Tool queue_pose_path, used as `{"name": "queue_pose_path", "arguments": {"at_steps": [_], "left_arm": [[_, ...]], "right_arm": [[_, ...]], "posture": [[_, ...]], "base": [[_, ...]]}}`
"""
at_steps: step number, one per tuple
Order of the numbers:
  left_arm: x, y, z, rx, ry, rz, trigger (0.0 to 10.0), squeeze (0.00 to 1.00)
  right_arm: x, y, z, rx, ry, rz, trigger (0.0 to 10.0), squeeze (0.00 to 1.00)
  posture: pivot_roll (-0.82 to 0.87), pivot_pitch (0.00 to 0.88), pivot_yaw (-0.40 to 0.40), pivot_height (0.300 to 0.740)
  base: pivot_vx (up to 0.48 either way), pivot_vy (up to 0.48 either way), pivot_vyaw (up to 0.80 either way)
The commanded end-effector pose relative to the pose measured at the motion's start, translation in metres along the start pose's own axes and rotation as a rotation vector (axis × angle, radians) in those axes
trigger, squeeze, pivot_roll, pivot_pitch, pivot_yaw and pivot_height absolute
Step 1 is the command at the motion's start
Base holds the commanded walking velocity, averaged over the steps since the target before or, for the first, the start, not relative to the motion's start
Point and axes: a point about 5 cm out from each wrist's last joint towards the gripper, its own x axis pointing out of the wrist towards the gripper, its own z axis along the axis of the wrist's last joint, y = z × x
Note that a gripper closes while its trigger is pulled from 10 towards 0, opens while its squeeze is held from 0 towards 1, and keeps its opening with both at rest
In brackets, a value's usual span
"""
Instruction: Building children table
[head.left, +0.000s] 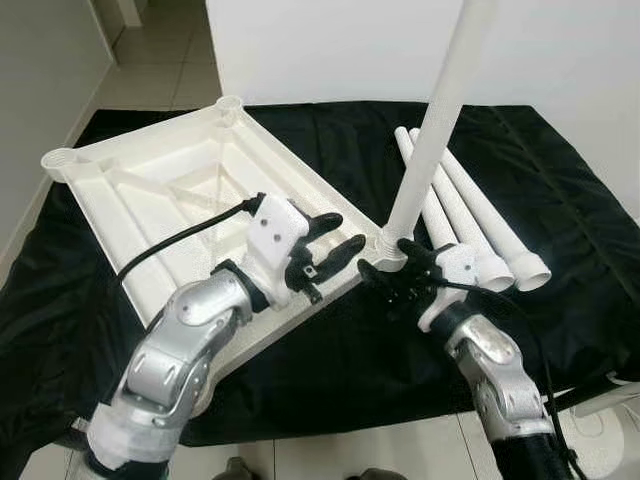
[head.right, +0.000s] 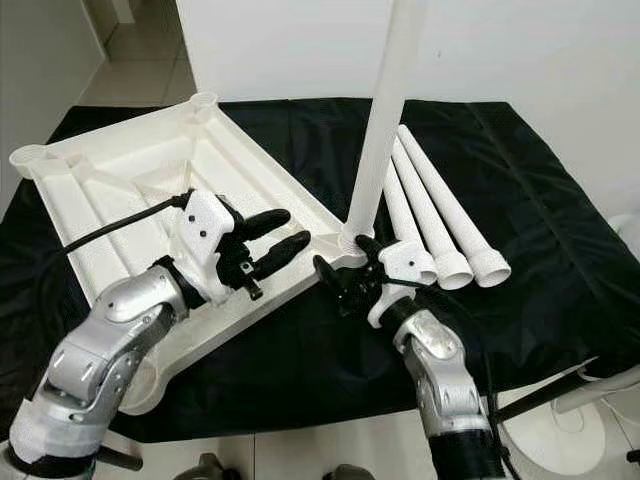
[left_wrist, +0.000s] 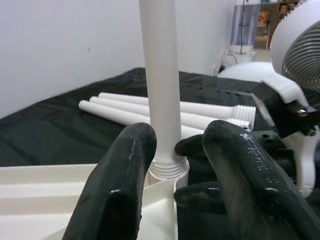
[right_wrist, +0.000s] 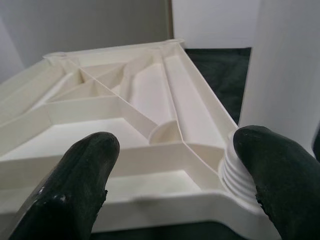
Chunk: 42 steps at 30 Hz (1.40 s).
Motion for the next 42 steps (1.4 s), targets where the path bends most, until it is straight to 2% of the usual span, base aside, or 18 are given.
{"name": "queue_pose_path", "arguments": {"at_steps": [1, 5, 11, 13, 15, 18, 19, 22, 28, 30, 33, 35, 39, 41, 42], "left_arm": [[0.001, -0.003, 0.004, 0.019, -0.021, -0.055, 10.0, 0.0], [0.003, -0.004, 0.009, 0.037, -0.039, -0.073, 10.0, 0.0], [0.004, -0.004, 0.011, 0.05, -0.044, -0.083, 10.0, 0.0], [0.005, -0.004, 0.011, 0.055, -0.042, -0.086, 10.0, 0.0], [0.005, -0.004, 0.011, 0.055, -0.042, -0.086, 10.0, 0.0], [0.004, -0.009, 0.01, 0.053, -0.022, -0.128, 10.0, 0.0], [0.004, -0.009, 0.01, 0.053, -0.022, -0.128, 10.0, 0.0], [-0.001, -0.015, 0.002, 0.049, 0.033, -0.19, 10.0, 0.0], [-0.006, -0.019, -0.003, 0.038, 0.068, -0.224, 10.0, 0.0], [-0.009, -0.02, -0.008, 0.047, 0.088, -0.213, 10.0, 0.0], [-0.01, -0.02, -0.009, 0.049, 0.095, -0.206, 10.0, 0.0], [-0.019, -0.019, -0.015, 0.048, 0.133, -0.199, 10.0, 0.0], [-0.026, -0.017, -0.018, 0.049, 0.156, -0.188, 10.0, 0.0], [-0.035, -0.01, -0.024, 0.063, 0.194, -0.165, 10.0, 0.0], [-0.035, -0.01, -0.024, 0.063, 0.194, -0.165, 10.0, 0.0]], "right_arm": [[0.0, -0.001, -0.004, 0.028, 0.018, 0.023, 10.0, 0.0], [0.005, -0.005, -0.005, 0.03, 0.041, 0.092, 10.0, 0.0], [0.009, -0.011, -0.005, 0.025, 0.036, 0.098, 10.0, 0.0], [0.01, -0.02, -0.005, 0.018, 0.033, 0.068, 10.0, 0.0], [0.01, -0.02, -0.005, 0.018, 0.033, 0.068, 10.0, 0.0], [0.012, -0.039, -0.001, -0.006, 0.038, 0.03, 10.0, 0.0], [0.012, -0.039, -0.001, -0.006, 0.038, 0.03, 10.0, 0.0], [0.016, -0.055, 0.005, -0.052, 0.038, -0.016, 10.0, 0.0], [0.02, -0.066, 0.012, -0.076, 0.012, -0.08, 10.0, 0.0], [0.023, -0.069, 0.016, -0.074, -0.031, -0.141, 10.0, 0.0], [0.024, -0.068, 0.016, -0.065, -0.05, -0.148, 10.0, 0.0], [0.023, -0.049, 0.012, -0.027, -0.084, -0.087, 10.0, 0.0], [0.021, -0.037, 0.01, -0.005, -0.106, -0.05, 10.0, 0.0], [0.014, -0.024, 0.012, 0.034, -0.151, -0.05, 10.0, 0.0], [0.014, -0.024, 0.012, 0.034, -0.151, -0.05, 10.0, 0.0]], "posture": [[-0.06, 0.009, -0.003, 0.74], [-0.05, 0.0, -0.003, 0.74], [-0.05, 0.0, -0.003, 0.74], [-0.05, 0.0, -0.002, 0.74], [-0.05, 0.0, -0.002, 0.74], [-0.05, 0.0, 0.003, 0.74], [-0.05, 0.0, 0.003, 0.74], [-0.05, 0.002, 0.006, 0.74], [-0.05, 0.007, 0.004, 0.74], [-0.04, 0.016, -0.002, 0.74], [-0.04, 0.016, -0.002, 0.74], [-0.03, 0.026, -0.007, 0.74], [-0.03, 0.035, -0.008, 0.74], [-0.03, 0.038, -0.003, 0.74], [-0.03, 0.038, -0.003, 0.74]], "base": [[0.0, 0.0, 0.0], [0.0, 0.0, 0.0], [0.0, 0.0, 0.0], [0.0, 0.0, 0.0], [0.0, 0.0, 0.0], [0.0, 0.0, 0.0], [0.0, 0.0, 0.0], [0.0, 0.0, 0.0], [0.0, 0.0, 0.0], [0.0, 0.0, 0.0], [0.0, 0.0, 0.0], [0.0, 0.0, 0.0], [0.0, 0.0, 0.0], [0.0, 0.0, 0.0], [0.0, 0.0, 0.0]]}}
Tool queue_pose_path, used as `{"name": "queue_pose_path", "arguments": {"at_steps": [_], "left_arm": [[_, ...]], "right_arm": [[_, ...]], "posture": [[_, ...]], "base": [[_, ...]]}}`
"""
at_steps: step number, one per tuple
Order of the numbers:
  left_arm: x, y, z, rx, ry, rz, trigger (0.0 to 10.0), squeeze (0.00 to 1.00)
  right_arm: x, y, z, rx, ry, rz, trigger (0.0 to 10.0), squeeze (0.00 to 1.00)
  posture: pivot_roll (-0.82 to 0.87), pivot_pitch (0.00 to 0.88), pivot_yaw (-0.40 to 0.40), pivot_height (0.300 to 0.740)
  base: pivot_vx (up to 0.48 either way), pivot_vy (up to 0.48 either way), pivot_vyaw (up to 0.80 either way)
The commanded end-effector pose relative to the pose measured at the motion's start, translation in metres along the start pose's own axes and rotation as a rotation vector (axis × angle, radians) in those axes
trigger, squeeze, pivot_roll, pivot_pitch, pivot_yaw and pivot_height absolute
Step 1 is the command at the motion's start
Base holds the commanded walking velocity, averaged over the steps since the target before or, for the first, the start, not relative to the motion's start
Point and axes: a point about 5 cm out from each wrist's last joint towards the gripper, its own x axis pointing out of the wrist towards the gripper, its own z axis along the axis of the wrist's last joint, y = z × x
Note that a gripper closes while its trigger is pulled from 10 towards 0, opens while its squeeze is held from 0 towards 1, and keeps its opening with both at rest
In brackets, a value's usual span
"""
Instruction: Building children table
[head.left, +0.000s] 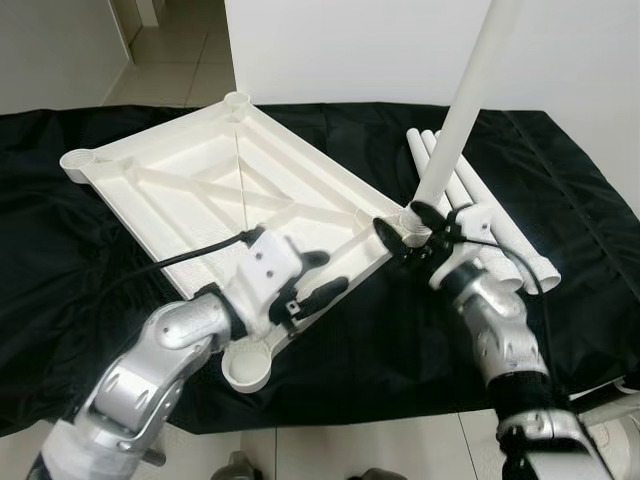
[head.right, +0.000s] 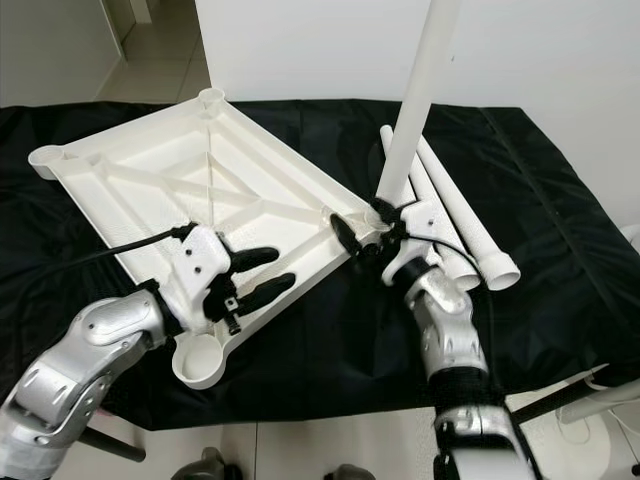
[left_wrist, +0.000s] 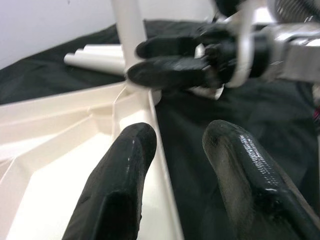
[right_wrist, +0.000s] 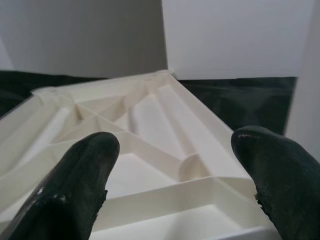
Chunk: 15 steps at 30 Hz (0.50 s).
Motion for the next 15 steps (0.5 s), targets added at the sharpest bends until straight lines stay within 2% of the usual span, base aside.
{"name": "queue_pose_path", "arguments": {"at_steps": [1, 6, 10, 11, 12, 15], "left_arm": [[-0.004, -0.002, -0.001, 0.021, 0.006, -0.106, 10.0, 0.0], [-0.007, 0.003, -0.006, 0.018, 0.041, -0.089, 10.0, 0.0], [-0.009, 0.015, -0.032, -0.015, 0.193, 0.003, 10.0, 0.0], [-0.009, 0.015, -0.032, -0.015, 0.193, 0.003, 10.0, 0.0], [-0.008, 0.019, -0.039, -0.011, 0.238, 0.055, 10.0, 0.0], [-0.006, 0.026, -0.048, -0.027, 0.285, 0.12, 10.0, 0.0]], "right_arm": [[-0.001, 0.004, 0.006, 0.012, -0.035, -0.002, 10.0, 0.0], [-0.01, 0.012, 0.013, 0.036, -0.08, -0.04, 10.0, 0.0], [-0.025, 0.02, 0.025, 0.039, -0.107, -0.087, 10.0, 0.0], [-0.025, 0.02, 0.025, 0.039, -0.107, -0.087, 10.0, 0.0], [-0.028, 0.021, 0.027, 0.035, -0.112, -0.101, 10.0, 0.0], [-0.029, 0.023, 0.036, 0.036, -0.131, -0.11, 10.0, 0.0]], "posture": [[-0.03, 0.038, -0.002, 0.74], [-0.04, 0.037, 0.006, 0.74], [-0.06, 0.039, 0.017, 0.74], [-0.06, 0.039, 0.017, 0.74], [-0.06, 0.039, 0.018, 0.74], [-0.07, 0.037, 0.015, 0.74]], "base": [[0.0, 0.0, 0.0], [0.0, 0.0, 0.0], [0.0, 0.0, 0.0], [0.0, 0.0, 0.0], [0.0, 0.0, 0.0], [0.0, 0.0, 0.0]]}}
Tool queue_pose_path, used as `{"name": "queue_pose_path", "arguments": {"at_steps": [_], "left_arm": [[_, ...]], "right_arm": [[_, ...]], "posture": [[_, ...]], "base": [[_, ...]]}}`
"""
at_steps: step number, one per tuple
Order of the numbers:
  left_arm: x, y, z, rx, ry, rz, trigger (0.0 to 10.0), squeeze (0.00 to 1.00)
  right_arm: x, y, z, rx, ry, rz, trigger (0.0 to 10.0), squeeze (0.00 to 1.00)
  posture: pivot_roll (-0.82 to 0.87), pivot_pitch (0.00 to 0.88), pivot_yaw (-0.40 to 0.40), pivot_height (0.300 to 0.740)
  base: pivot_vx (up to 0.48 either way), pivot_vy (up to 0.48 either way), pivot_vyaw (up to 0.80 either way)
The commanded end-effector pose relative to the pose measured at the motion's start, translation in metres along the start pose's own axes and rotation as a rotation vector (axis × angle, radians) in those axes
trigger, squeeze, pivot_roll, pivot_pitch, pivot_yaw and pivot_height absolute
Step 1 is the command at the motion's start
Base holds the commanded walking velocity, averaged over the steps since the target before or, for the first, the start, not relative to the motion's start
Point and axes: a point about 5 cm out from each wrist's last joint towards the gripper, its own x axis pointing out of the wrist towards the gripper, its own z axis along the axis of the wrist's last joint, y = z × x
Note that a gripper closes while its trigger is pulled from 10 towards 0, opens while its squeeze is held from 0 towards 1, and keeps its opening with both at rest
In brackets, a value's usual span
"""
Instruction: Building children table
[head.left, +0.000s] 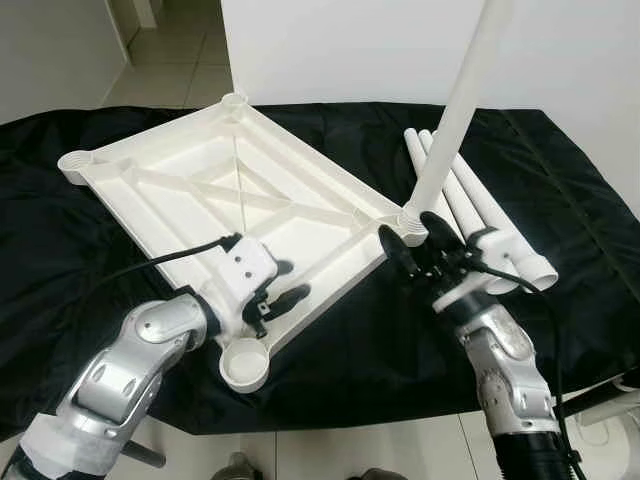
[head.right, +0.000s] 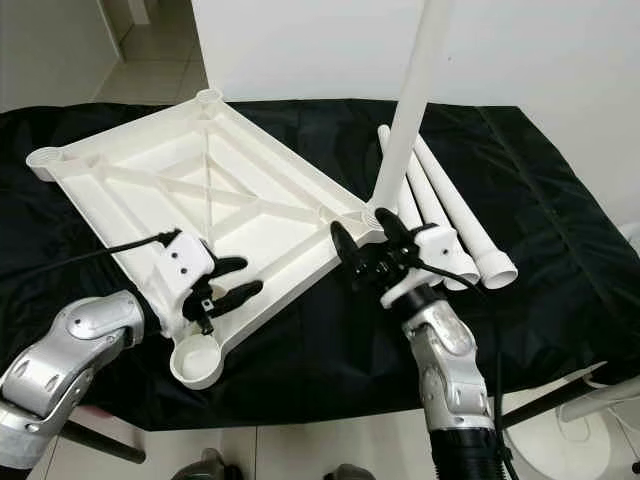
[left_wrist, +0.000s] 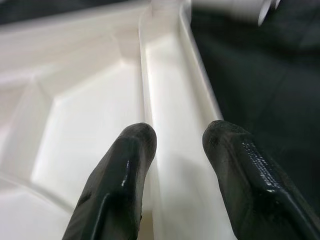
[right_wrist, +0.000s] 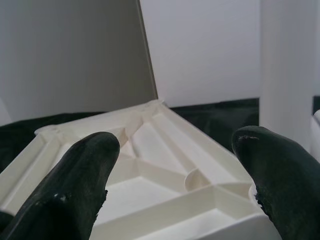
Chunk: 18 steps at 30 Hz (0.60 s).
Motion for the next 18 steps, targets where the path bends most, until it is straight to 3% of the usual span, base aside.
{"name": "queue_pose_path", "arguments": {"at_steps": [1, 14, 18], "left_arm": [[0.003, 0.005, -0.004, -0.001, 0.039, 0.07, 10.0, 0.0], [0.003, 0.013, -0.022, -0.004, 0.13, 0.141, 10.0, 0.0], [0.013, 0.019, -0.025, 0.018, 0.163, 0.265, 10.0, 0.0]], "right_arm": [[0.0, 0.001, 0.006, 0.005, -0.014, -0.01, 10.0, 0.0], [-0.004, 0.0, 0.017, -0.008, 0.003, -0.033, 10.0, 0.0], [-0.001, 0.001, 0.018, -0.004, 0.009, -0.028, 10.0, 0.0]], "posture": [[-0.07, 0.037, 0.015, 0.74], [-0.07, 0.031, -0.003, 0.74], [-0.06, 0.031, -0.007, 0.74]], "base": [[0.0, 0.0, 0.0], [0.0, 0.0, 0.0], [0.0, 0.0, 0.0]]}}
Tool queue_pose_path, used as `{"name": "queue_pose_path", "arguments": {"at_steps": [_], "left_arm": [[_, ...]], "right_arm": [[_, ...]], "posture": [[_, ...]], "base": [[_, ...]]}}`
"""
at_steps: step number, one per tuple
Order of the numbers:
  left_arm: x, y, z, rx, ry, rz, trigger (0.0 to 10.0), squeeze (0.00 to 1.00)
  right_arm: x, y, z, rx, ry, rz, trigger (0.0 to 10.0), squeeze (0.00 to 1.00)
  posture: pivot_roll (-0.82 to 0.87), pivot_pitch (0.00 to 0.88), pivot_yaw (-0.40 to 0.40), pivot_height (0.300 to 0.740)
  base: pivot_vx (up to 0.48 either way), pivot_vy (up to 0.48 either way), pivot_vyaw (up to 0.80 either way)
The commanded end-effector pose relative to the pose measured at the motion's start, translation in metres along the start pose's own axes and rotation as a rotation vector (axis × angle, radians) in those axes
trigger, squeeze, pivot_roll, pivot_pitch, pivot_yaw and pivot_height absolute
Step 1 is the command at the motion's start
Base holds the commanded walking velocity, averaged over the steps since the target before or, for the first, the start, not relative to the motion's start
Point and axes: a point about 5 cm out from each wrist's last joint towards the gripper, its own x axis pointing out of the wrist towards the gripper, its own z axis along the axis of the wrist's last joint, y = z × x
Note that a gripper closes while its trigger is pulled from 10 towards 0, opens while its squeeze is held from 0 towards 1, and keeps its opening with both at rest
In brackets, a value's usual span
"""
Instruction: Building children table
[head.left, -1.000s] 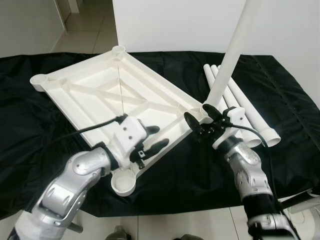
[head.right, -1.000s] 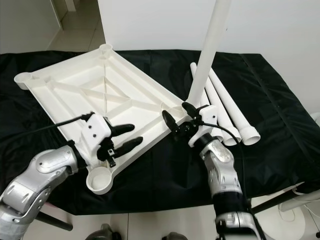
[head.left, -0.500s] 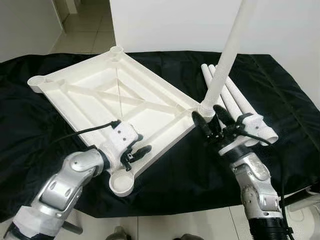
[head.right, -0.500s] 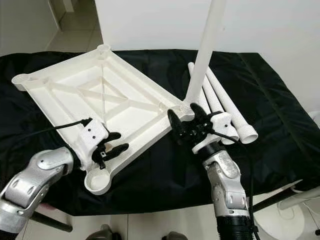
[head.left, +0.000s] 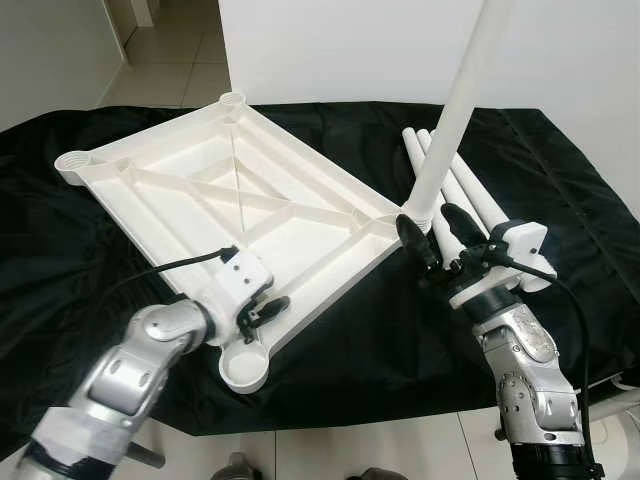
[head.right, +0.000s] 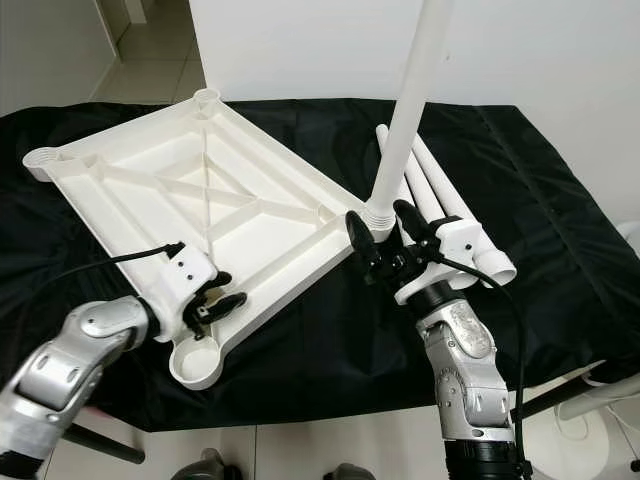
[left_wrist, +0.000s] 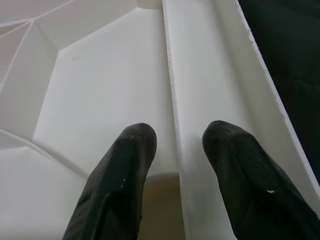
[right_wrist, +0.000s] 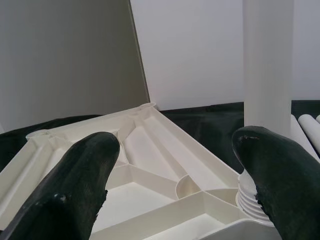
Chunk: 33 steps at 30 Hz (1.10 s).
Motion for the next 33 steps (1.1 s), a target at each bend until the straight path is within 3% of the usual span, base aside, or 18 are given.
{"name": "queue_pose_path", "arguments": {"at_steps": [1, 3, 12, 19, 33], "left_arm": [[0.002, 0.01, -0.009, 0.0, 0.059, 0.212, 10.0, 0.0], [0.007, 0.013, -0.01, -0.033, 0.087, 0.288, 10.0, 0.0], [0.019, 0.014, -0.006, -0.054, 0.114, 0.35, 10.0, 0.0], [0.032, 0.013, 0.003, -0.08, 0.106, 0.389, 10.0, 0.0], [0.04, 0.013, 0.012, -0.088, 0.095, 0.397, 10.0, 0.0]], "right_arm": [[0.002, 0.002, 0.003, 0.003, -0.005, 0.006, 10.0, 0.0], [0.002, 0.004, 0.003, 0.009, 0.003, 0.005, 10.0, 0.0], [0.001, 0.006, 0.001, 0.017, 0.019, -0.001, 10.0, 0.0], [0.0, 0.005, 0.001, 0.012, 0.026, -0.016, 10.0, 0.0], [0.0, 0.005, 0.0, 0.01, 0.033, -0.028, 10.0, 0.0]], "posture": [[-0.06, 0.031, -0.007, 0.74], [-0.05, 0.039, -0.009, 0.74], [-0.05, 0.05, -0.01, 0.74], [-0.06, 0.053, -0.006, 0.74], [-0.07, 0.055, 0.002, 0.74]], "base": [[0.0, 0.0, 0.0], [0.0, 0.0, 0.0], [0.0, 0.0, 0.0], [0.0, 0.0, 0.0], [0.0, 0.0, 0.0]]}}
